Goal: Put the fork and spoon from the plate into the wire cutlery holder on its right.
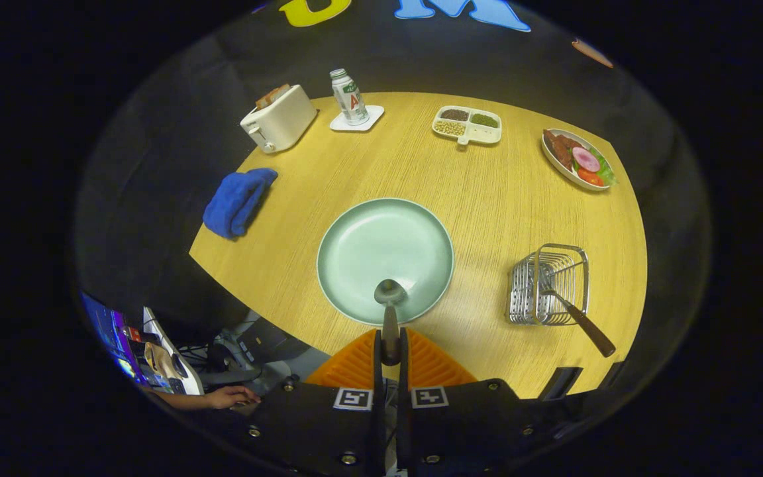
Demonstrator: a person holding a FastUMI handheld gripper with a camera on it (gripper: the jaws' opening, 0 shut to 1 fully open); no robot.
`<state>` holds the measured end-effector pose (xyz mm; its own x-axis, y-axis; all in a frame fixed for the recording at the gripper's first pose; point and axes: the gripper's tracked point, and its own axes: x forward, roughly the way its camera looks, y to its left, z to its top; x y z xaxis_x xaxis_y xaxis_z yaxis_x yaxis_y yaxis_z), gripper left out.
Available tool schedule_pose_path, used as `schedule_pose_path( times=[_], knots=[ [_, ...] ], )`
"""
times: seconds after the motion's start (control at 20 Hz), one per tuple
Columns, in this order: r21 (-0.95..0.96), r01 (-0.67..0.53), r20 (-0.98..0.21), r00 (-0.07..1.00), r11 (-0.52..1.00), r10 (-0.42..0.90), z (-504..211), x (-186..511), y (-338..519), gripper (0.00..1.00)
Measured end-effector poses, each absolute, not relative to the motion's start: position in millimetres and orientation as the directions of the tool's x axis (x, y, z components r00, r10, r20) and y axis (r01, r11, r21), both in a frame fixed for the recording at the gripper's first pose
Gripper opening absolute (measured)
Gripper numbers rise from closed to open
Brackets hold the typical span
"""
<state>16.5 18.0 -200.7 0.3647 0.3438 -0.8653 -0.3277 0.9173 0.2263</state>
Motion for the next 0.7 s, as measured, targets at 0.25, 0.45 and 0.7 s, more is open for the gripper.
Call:
schedule_pose_path(
  times=[0.25, 0.45, 0.7],
  knots=[
    [0.243, -0.321, -0.855, 0.376, 0.916, 0.358, -169.3, 29.1, 4.8, 0.07],
    [0.226, -0.330, -0.848, 0.397, 0.917, 0.351, -142.5, 34.3, -10.0, 0.07],
    [0.222, -0.314, -0.832, 0.433, 0.923, 0.347, -117.7, 39.4, -29.8, 0.07]
  ],
)
